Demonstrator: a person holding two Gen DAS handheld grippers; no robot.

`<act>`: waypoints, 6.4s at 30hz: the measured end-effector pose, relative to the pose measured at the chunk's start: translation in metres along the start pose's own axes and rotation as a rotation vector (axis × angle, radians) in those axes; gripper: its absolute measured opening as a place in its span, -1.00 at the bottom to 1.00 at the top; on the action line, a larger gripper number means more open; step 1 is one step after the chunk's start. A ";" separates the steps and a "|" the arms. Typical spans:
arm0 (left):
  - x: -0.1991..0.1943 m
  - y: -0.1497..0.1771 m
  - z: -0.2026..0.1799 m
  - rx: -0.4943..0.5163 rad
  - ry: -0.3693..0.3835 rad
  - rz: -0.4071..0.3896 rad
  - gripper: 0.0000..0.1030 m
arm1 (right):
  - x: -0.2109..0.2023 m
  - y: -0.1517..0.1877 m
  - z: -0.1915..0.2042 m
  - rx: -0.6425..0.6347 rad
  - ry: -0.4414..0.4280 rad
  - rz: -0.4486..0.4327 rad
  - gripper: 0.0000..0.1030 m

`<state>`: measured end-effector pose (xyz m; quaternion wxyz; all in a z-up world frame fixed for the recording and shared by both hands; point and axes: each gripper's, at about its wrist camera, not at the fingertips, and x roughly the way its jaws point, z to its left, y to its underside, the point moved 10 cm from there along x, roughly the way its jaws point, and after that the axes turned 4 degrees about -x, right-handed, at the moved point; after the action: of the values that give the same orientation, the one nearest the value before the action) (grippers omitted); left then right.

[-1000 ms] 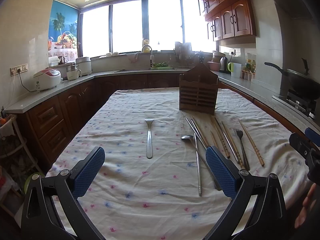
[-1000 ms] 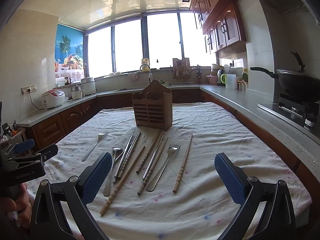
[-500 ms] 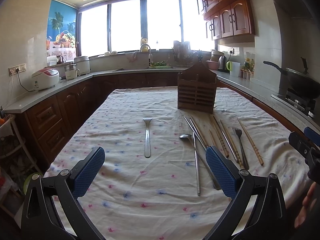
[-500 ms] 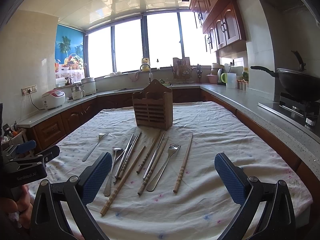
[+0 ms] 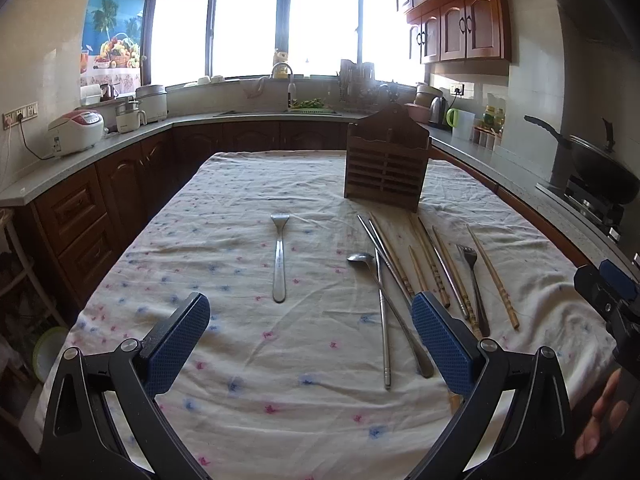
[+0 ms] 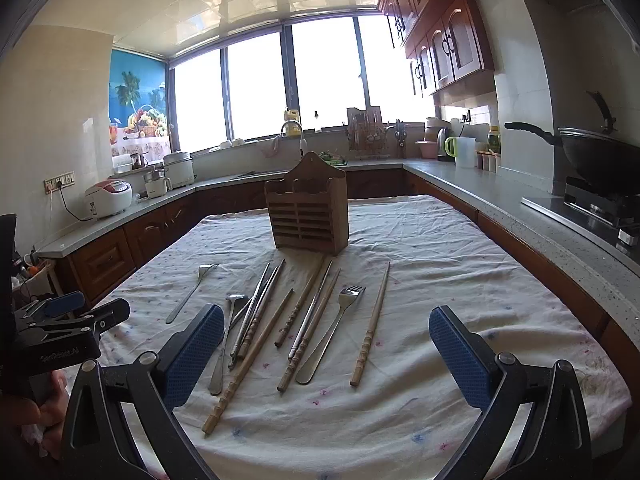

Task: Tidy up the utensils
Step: 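Lower the left tool to the silver spoon and close on it, then lift the spoon with the left tool while the right tool grasps a fork, then carry the spoon into the wooden holder and open the left tool, then withdraw the left tool from the holder back over the utensils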

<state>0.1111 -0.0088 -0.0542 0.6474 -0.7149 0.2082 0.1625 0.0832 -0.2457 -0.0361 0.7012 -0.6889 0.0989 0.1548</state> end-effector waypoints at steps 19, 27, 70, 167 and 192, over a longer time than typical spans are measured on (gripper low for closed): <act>0.092 -0.018 -0.026 -0.044 0.112 0.269 0.68 | 0.083 -0.001 -0.027 0.167 -0.081 0.245 0.57; 0.135 -0.004 -0.039 -0.059 0.154 0.427 0.11 | 0.132 0.011 -0.027 0.197 -0.101 0.386 0.10; 0.119 -0.046 -0.040 -0.113 0.283 0.372 -0.97 | 0.140 -0.022 -0.013 0.263 -0.227 0.386 -0.95; 0.279 -0.220 -0.072 -0.030 0.234 0.111 0.16 | 0.277 -0.170 -0.073 0.312 -0.142 0.003 0.09; 0.187 -0.105 -0.013 -0.159 0.165 0.272 0.68 | 0.161 -0.103 -0.082 0.363 -0.150 0.083 0.79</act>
<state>0.3245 -0.0301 -0.0566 0.5418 -0.7398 0.3420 0.2054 0.2763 -0.3147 0.0011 0.8124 -0.5330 0.1007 0.2140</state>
